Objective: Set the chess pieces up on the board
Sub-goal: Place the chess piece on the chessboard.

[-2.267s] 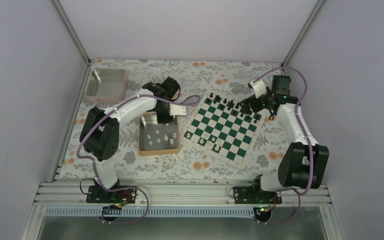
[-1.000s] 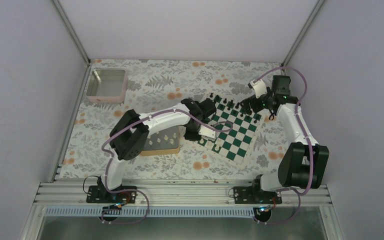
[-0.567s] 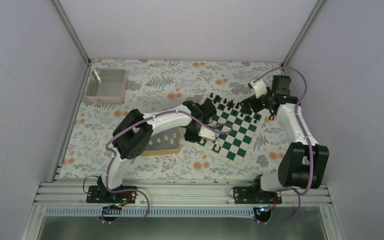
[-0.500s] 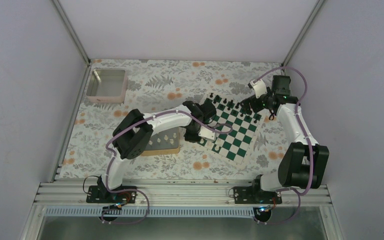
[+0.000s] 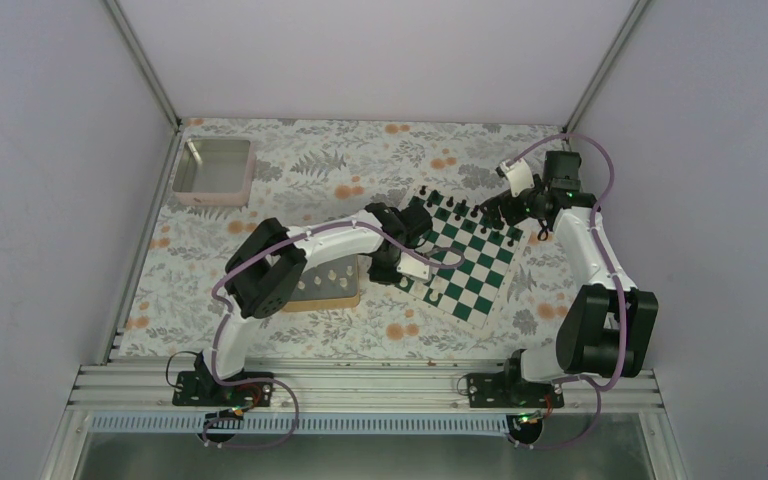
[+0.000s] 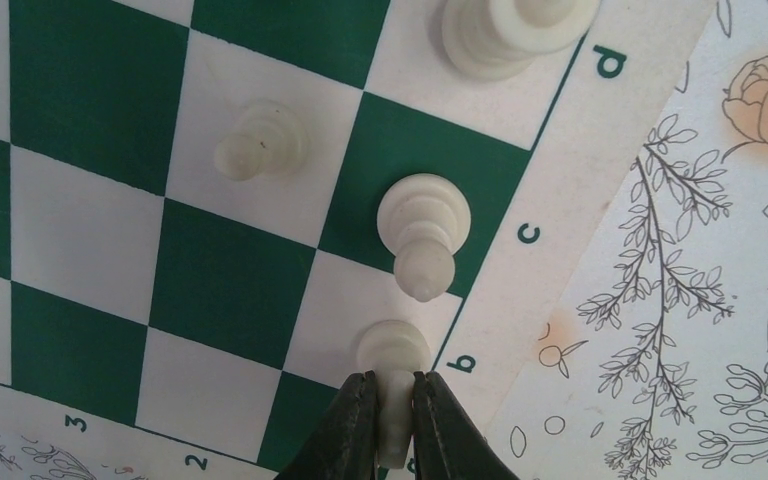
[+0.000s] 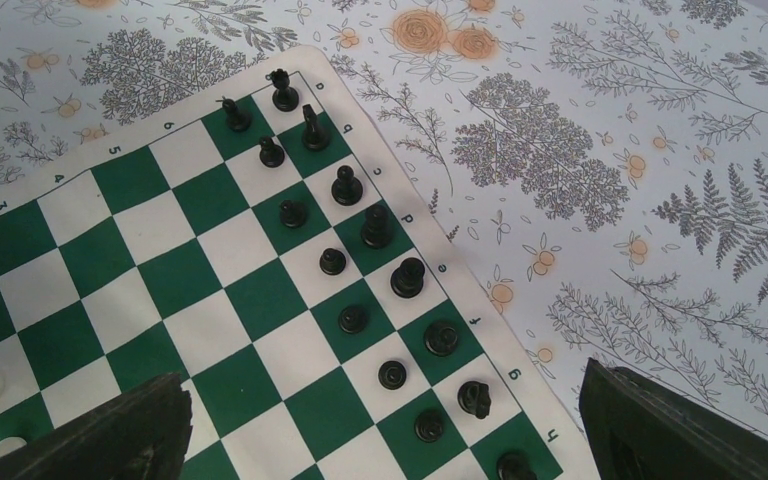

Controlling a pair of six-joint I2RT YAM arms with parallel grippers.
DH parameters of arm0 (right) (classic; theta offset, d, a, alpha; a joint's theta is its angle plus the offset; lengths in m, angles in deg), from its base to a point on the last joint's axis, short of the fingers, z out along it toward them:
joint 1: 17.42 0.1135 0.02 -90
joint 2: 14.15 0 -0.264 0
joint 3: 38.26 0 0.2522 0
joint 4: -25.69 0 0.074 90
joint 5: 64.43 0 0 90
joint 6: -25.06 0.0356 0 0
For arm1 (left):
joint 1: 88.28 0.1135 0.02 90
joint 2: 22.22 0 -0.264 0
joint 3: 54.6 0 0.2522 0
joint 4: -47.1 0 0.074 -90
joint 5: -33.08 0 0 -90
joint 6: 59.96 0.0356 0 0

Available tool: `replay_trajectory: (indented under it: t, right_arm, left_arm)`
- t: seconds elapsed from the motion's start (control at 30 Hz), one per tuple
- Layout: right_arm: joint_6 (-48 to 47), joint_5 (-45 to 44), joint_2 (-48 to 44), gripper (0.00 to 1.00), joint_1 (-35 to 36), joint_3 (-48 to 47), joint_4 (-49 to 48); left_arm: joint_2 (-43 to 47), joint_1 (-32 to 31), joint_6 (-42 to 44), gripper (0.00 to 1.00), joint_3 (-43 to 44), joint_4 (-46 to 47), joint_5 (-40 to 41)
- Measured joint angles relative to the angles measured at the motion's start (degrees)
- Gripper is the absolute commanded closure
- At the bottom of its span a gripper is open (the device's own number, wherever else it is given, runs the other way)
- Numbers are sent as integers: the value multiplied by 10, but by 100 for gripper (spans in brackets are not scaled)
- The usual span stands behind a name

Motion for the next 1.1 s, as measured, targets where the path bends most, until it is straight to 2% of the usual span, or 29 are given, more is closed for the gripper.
replay_trajectory:
  t: [0.77,0.83,1.1]
  right_arm:
    - [0,0,2,0,0,1,0]
    - [0,1,2,0,0,1,0]
    - [0,1,2,0,0,1,1]
  left_arm:
    - [16,3,-3,61,-1,-2,15]
    - [31,3,-6,56,0,-12,16]
    - [151,21,-9,52,-20,-32,49]
